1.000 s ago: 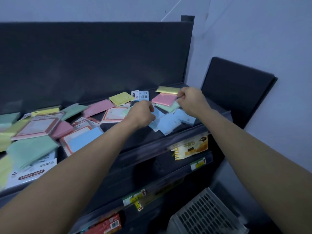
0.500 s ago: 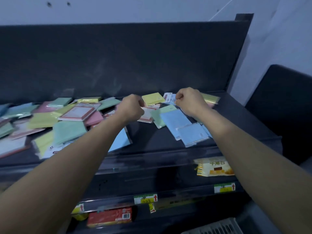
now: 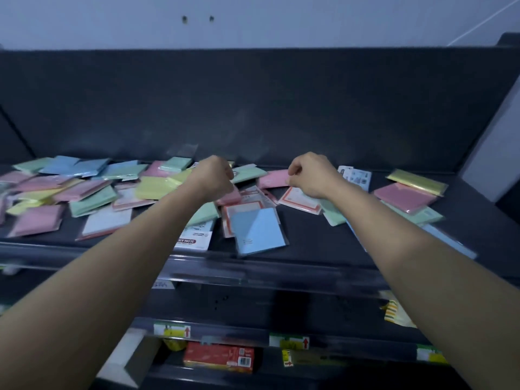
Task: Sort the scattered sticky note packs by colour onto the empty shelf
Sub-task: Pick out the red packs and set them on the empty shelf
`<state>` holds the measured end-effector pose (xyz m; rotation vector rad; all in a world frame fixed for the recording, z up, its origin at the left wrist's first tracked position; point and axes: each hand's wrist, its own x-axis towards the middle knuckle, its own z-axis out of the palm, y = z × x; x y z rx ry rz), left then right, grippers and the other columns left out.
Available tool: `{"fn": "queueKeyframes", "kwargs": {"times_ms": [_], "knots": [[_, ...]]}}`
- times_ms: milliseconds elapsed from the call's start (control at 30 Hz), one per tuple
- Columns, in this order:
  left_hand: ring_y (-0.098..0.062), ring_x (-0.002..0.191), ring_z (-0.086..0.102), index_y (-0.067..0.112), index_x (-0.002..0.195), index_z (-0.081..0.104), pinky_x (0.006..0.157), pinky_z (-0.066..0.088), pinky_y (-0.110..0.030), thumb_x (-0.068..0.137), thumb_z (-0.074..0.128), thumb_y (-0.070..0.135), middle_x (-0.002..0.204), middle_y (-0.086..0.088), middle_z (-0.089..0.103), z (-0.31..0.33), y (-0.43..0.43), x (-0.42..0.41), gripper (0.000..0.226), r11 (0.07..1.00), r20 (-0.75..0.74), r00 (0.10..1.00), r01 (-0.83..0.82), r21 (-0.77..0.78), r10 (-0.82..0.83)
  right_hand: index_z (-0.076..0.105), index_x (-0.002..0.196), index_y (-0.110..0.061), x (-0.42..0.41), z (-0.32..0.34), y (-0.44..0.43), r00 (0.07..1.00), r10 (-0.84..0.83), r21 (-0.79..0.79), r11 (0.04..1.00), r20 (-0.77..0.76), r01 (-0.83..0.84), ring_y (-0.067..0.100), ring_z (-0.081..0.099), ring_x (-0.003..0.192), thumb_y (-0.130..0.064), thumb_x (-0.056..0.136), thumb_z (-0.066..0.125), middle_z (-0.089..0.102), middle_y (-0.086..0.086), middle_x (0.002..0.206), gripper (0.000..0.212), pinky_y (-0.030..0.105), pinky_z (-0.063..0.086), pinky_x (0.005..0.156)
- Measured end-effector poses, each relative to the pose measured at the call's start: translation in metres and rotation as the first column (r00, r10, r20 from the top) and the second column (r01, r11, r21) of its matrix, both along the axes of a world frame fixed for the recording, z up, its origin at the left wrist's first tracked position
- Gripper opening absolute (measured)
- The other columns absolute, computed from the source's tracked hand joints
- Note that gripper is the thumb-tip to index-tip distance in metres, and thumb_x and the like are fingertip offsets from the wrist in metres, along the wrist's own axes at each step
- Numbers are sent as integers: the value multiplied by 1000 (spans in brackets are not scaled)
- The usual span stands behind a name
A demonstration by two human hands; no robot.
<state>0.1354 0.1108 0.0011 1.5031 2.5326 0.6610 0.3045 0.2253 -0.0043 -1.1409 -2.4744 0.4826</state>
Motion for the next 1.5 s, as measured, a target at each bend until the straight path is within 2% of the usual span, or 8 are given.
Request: {"fn": "queueKeyframes", "kwargs": {"times_ms": [200, 333, 533, 800, 967, 1133, 1267, 1500], "knots": [[-33, 81, 54, 3, 84, 60, 70, 44, -31, 81, 61, 4, 87, -21, 57, -5, -22, -41, 3, 996, -59, 995, -78, -41, 76, 72, 93, -5, -44, 1, -16, 999, 15, -51, 999, 44, -13, 30, 63, 96, -13, 83, 64, 69, 13, 101, 15, 41, 53, 85], [-35, 99, 59, -4, 106, 64, 82, 49, -35, 85, 59, 12, 108, -19, 64, -16, -27, -66, 27, 991, -75, 990, -127, -48, 123, 68, 83, 1, -63, -6, -16, 989, -56, -95, 993, 137, 70, 30, 64, 76, -14, 79, 62, 69, 15, 85, 16, 31, 55, 69], [-32, 83, 50, 6, 75, 50, 64, 35, -30, 88, 53, 33, 90, -15, 56, -26, -25, -88, 30, 976, -43, 979, -204, -79, 201, 50, 61, -7, -76, -11, -24, 927, -90, -134, 980, 364, 148, 23, 45, 62, -18, 79, 65, 51, 9, 66, 26, 23, 31, 49], [-32, 96, 53, 14, 66, 38, 70, 37, -32, 85, 57, 55, 84, -7, 52, -28, -13, -83, 48, 964, 72, 967, -232, -128, 242, 52, 67, -8, -86, -11, -23, 916, -86, -170, 972, 391, 164, 23, 50, 64, -34, 79, 71, 54, 6, 70, 35, 24, 33, 51], [-32, 101, 56, 12, 70, 40, 75, 41, -33, 83, 65, 47, 90, -7, 52, -23, -9, -82, 45, 970, 183, 957, -200, -139, 224, 57, 77, -11, -98, -14, -21, 896, -163, -57, 977, 413, 204, 16, 47, 55, -30, 81, 67, 54, 3, 72, 21, 20, 31, 45], [-29, 105, 57, 3, 109, 55, 77, 42, -30, 87, 65, 29, 99, -8, 54, -16, -9, -84, 36, 981, 324, 926, -191, -44, 195, 48, 70, -10, -116, -8, -19, 952, -188, -18, 980, 241, 198, 27, 52, 65, -11, 80, 62, 52, 6, 75, 18, 23, 30, 44], [-29, 89, 60, 4, 98, 53, 72, 46, -32, 91, 59, 17, 104, -16, 62, -11, -19, -96, 16, 972, 464, 868, -229, 60, 176, 46, 63, -8, -135, 5, -26, 973, -127, -1, 992, 194, 129, 30, 50, 70, -8, 80, 59, 51, 10, 76, 22, 25, 29, 44], [-26, 80, 55, 10, 76, 50, 72, 51, -35, 85, 63, 5, 93, -13, 56, -3, -70, -138, 17, 885, 600, 763, -427, 188, 240, 68, 92, -4, -181, 15, -56, 994, 32, -20, 999, 101, -30, 32, 64, 89, -7, 79, 55, 68, 13, 98, 19, 34, 55, 73]]}}
